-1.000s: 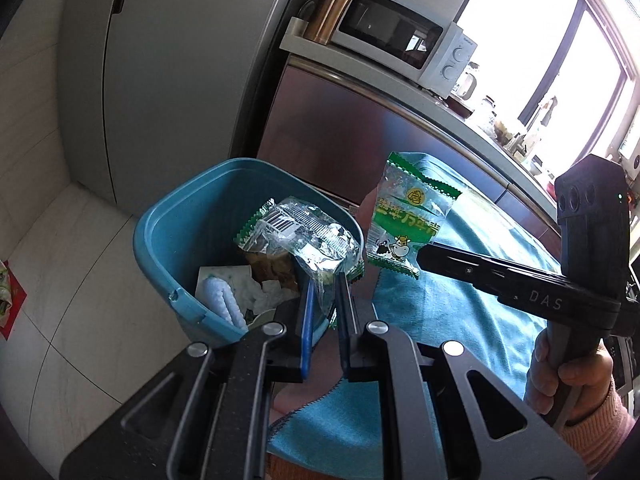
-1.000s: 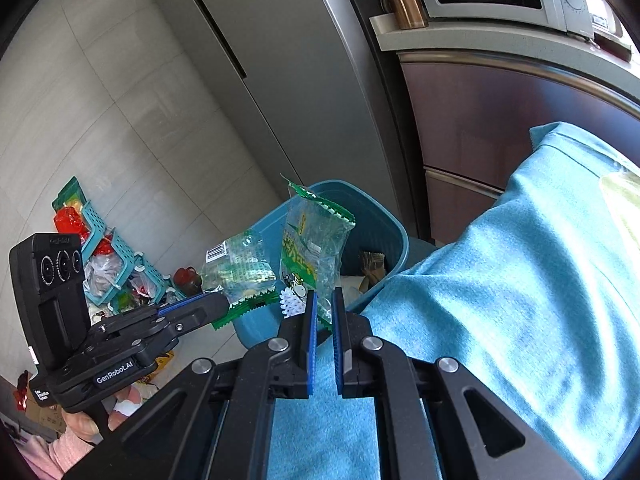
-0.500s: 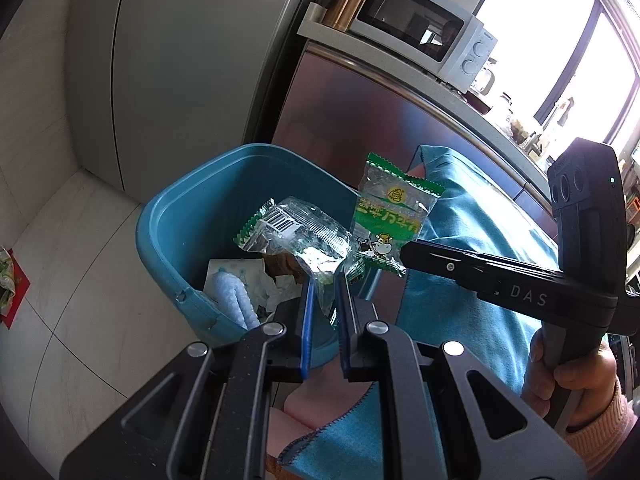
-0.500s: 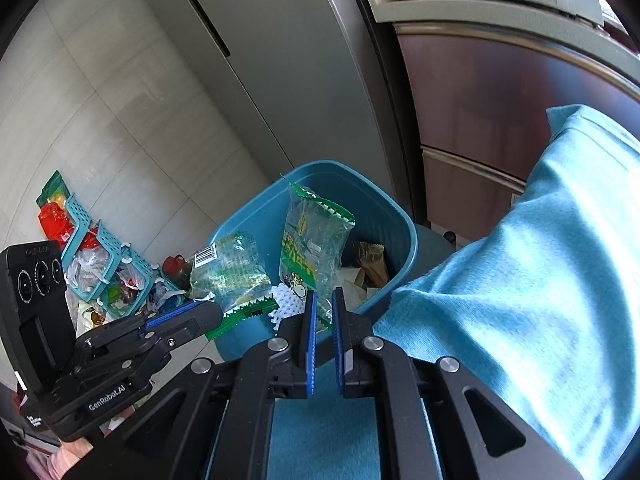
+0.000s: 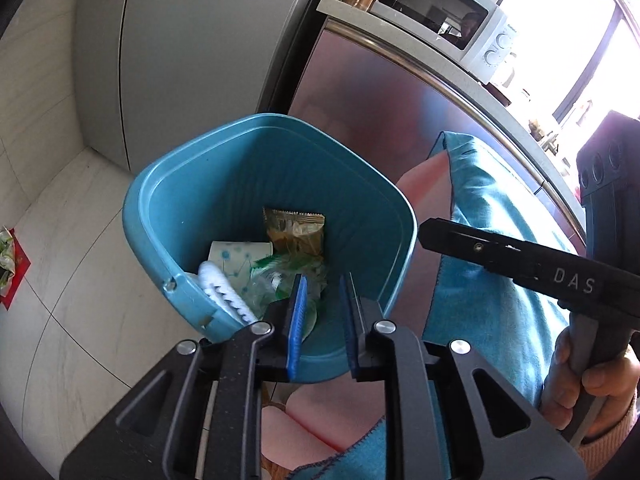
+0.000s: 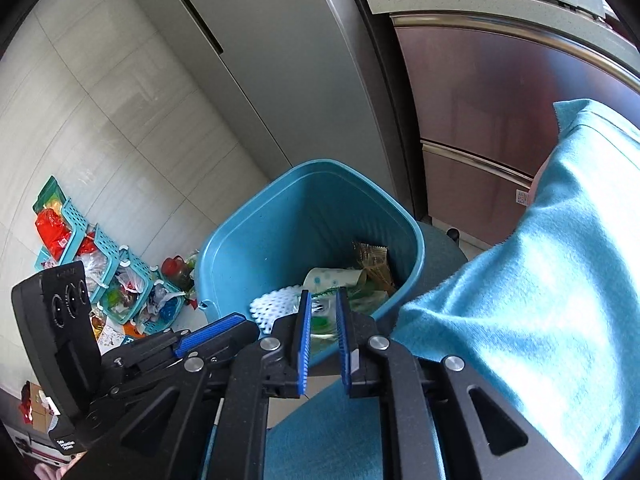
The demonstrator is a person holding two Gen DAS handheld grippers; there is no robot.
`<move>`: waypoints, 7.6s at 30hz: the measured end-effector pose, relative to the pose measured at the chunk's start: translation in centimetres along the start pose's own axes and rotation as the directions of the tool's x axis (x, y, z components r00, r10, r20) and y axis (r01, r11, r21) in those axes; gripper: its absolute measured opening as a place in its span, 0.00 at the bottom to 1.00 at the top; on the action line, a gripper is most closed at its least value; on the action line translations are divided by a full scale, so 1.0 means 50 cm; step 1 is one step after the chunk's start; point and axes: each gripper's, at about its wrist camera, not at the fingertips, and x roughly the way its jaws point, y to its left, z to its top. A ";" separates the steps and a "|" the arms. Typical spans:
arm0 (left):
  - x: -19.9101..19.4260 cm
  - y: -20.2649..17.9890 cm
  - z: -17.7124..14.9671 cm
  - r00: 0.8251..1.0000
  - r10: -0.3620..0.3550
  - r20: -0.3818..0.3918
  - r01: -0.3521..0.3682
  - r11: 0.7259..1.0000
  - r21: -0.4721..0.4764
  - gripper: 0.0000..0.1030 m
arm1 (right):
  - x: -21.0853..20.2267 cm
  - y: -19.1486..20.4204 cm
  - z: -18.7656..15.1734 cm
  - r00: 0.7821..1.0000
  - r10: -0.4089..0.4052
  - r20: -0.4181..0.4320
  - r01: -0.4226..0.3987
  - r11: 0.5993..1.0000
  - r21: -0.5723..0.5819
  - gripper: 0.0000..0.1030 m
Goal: Collect trash
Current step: 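Open both tools to drop the wrappers into the bin and withdraw, then move both open tools back over the table toward the peel and wrapper, then grasp the orange peel with the left tool while the right tool grasps the gold wrapper, then carry the orange peel and gold wrapper over to the teal bin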
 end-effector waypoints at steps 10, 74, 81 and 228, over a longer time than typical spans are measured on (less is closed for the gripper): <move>-0.075 -0.071 -0.019 0.995 -0.049 0.087 0.038 0.991 0.125 0.33 | -0.123 -0.016 -0.069 0.995 0.010 0.096 -0.007 0.999 -0.034 0.24; 0.177 -0.889 -0.216 0.885 -0.285 -0.368 0.456 0.695 0.556 0.22 | -0.638 -0.648 -0.427 0.801 -0.542 0.254 0.267 0.704 0.658 0.42; 0.172 -0.884 -0.213 0.887 -0.296 -0.354 0.454 0.695 0.557 0.18 | -0.641 -0.634 -0.429 0.803 -0.527 0.277 0.255 0.725 0.640 0.34; -0.219 -0.358 -0.094 0.976 -0.202 0.084 0.142 0.879 0.455 0.14 | -0.419 -0.179 -0.263 0.920 -0.131 0.371 0.069 0.982 0.175 0.24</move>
